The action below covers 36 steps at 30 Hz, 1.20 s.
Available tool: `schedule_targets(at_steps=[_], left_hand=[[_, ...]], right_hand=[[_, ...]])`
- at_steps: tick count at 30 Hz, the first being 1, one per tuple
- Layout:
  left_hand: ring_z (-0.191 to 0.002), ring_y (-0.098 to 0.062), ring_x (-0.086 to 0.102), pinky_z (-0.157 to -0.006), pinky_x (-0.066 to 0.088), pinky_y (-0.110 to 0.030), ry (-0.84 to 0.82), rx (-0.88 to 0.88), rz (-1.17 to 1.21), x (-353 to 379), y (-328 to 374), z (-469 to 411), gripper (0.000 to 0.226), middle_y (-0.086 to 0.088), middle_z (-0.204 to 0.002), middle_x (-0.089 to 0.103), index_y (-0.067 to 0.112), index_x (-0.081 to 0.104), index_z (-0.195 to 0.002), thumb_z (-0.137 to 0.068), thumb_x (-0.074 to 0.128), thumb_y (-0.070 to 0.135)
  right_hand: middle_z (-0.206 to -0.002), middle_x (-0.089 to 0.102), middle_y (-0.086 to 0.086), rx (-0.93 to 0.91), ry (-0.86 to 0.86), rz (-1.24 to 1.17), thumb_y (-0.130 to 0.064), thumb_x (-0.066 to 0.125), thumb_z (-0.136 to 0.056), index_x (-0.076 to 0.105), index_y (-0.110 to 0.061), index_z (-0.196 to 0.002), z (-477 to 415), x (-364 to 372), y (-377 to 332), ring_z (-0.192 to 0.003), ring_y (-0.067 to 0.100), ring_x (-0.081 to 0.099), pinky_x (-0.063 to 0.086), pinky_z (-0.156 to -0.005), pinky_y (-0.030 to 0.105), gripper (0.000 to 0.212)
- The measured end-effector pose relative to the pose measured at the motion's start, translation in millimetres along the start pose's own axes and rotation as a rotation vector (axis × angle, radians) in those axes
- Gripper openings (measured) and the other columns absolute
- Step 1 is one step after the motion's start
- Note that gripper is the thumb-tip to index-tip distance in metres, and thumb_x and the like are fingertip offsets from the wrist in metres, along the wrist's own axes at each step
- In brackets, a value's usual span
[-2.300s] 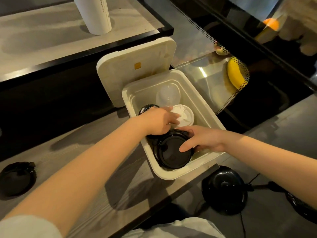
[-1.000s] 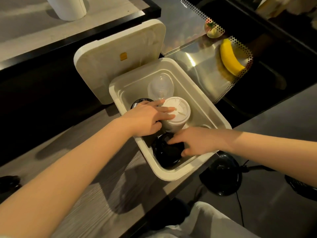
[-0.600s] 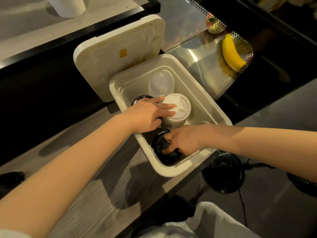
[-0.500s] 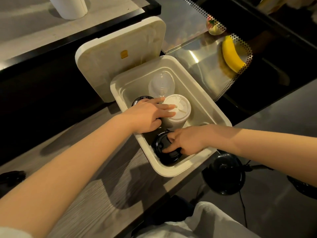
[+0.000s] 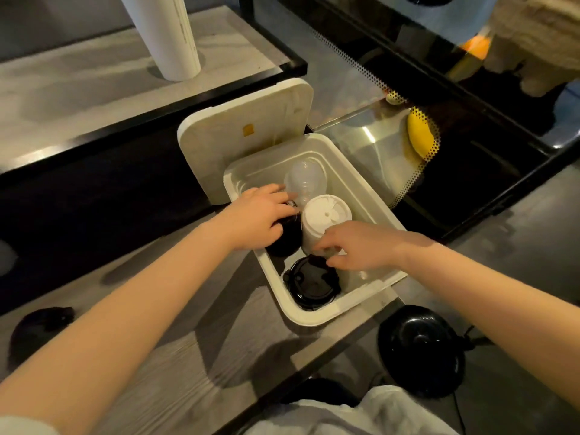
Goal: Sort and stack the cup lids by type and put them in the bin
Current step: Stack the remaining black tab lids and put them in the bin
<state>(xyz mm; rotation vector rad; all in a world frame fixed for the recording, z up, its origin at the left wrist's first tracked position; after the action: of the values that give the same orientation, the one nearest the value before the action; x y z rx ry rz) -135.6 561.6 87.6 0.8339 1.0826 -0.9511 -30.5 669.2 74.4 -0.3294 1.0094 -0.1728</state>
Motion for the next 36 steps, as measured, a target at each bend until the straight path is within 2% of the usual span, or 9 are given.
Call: schedule_targets(at_steps=[5, 10, 15, 20, 23, 27, 31, 34, 36], left_hand=[[-0.145, -0.019, 0.016, -0.116, 0.024, -0.042, 0.077, -0.174, -0.018, -19.7, -22.4, 39.9, 0.046, 0.000, -0.154, 0.029, 0.023, 0.042, -0.140, -0.095, 0.043, 0.030], [-0.145, -0.019, 0.017, -0.116, 0.025, -0.040, 0.113, -0.404, 0.035, -27.7, -41.8, 97.4, 0.049, 0.001, -0.154, 0.029, 0.024, 0.039, -0.142, -0.095, 0.045, 0.034], [-0.145, -0.018, 0.015, -0.117, 0.022, -0.042, 0.124, -0.664, 0.150, -5.1, -67.0, 180.6, 0.052, 0.002, -0.156, 0.024, 0.023, 0.033, -0.145, -0.095, 0.044, 0.037], [-0.142, -0.019, 0.023, -0.114, 0.027, -0.040, 0.085, -0.837, 0.226, 40.6, -92.9, 259.6, 0.052, -0.001, -0.153, 0.030, 0.020, 0.038, -0.143, -0.094, 0.046, 0.036], [-0.134, -0.021, 0.037, -0.107, 0.036, -0.035, 0.047, -0.897, 0.287, 73.3, -109.9, 301.9, 0.049, -0.004, -0.144, 0.043, 0.015, 0.045, -0.138, -0.092, 0.049, 0.032], [-0.128, -0.025, 0.042, -0.105, 0.038, -0.037, 0.075, -1.042, 0.422, 117.2, -131.4, 358.2, 0.046, -0.006, -0.141, 0.046, 0.015, 0.049, -0.135, -0.091, 0.052, 0.027], [-0.137, -0.025, 0.031, -0.111, 0.031, -0.035, 0.082, -1.207, 0.529, 163.7, -150.3, 418.0, 0.062, -0.006, -0.150, 0.033, 0.016, 0.035, -0.144, -0.088, 0.059, 0.028], [-0.140, -0.027, 0.024, -0.112, 0.030, -0.038, 0.015, -1.325, 0.595, 193.5, -160.9, 459.5, 0.079, -0.005, -0.154, 0.022, 0.018, 0.023, -0.148, -0.084, 0.065, 0.036], [-0.142, -0.030, 0.018, -0.113, 0.028, -0.042, -0.023, -1.395, 0.608, 209.4, -167.8, 482.8, 0.086, -0.004, -0.156, 0.015, 0.018, 0.017, -0.149, -0.082, 0.067, 0.039]], right_hand=[[-0.127, 0.057, -0.002, 0.016, 0.173, 0.030, -0.025, 0.048, -0.094, 0.051, -0.024, -0.134, -2.7, -26.7, -11.2, -0.111, 0.015, 0.052, 0.034, -0.081, 0.021, 0.039], [-0.124, 0.060, 0.005, -0.072, 0.265, 0.125, -0.025, 0.050, -0.094, 0.051, -0.020, -0.133, -28.2, -53.1, -53.2, -0.109, 0.025, 0.055, 0.046, -0.090, 0.035, 0.040], [-0.128, 0.057, 0.002, -0.230, 0.326, 0.158, -0.028, 0.047, -0.095, 0.048, -0.023, -0.135, -51.2, -57.8, -123.8, -0.115, 0.022, 0.053, 0.044, -0.090, 0.033, 0.040], [-0.126, 0.057, 0.002, -0.311, 0.274, 0.116, -0.028, 0.049, -0.094, 0.048, -0.022, -0.135, -86.8, -30.1, -189.4, -0.114, 0.020, 0.055, 0.047, -0.093, 0.035, 0.041], [-0.127, 0.057, 0.003, -0.321, 0.215, 0.070, -0.027, 0.050, -0.093, 0.050, -0.021, -0.133, -109.4, -6.8, -231.1, -0.112, 0.021, 0.056, 0.047, -0.090, 0.035, 0.040], [-0.132, 0.055, 0.004, -0.291, 0.150, 0.028, -0.026, 0.051, -0.092, 0.052, -0.020, -0.130, -145.4, 34.0, -281.7, -0.118, 0.022, 0.052, 0.045, -0.095, 0.036, 0.039], [-0.143, 0.043, 0.007, -0.244, 0.056, 0.026, -0.025, 0.055, -0.092, 0.040, -0.021, -0.140, -181.2, 80.5, -324.1, -0.128, 0.025, 0.043, 0.039, -0.101, 0.036, 0.050], [-0.153, 0.028, 0.007, -0.199, -0.039, 0.072, -0.023, 0.054, -0.093, 0.020, -0.019, -0.149, -205.0, 108.5, -351.0, -0.137, 0.027, 0.033, 0.033, -0.109, 0.037, 0.066], [-0.152, 0.027, 0.009, -0.205, -0.060, 0.146, -0.023, 0.051, -0.094, 0.018, -0.016, -0.149, -221.7, 120.1, -366.6, -0.136, 0.030, 0.033, 0.033, -0.109, 0.039, 0.066]])
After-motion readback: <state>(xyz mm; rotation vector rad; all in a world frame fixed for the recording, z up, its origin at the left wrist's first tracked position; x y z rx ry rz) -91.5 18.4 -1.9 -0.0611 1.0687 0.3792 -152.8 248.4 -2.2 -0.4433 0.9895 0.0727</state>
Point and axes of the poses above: each hand's wrist, its own z-axis away from the middle knuckle, its own x-axis out of the palm, y = z × x, the point moved 5 cm from there along -z, towards the middle knuckle
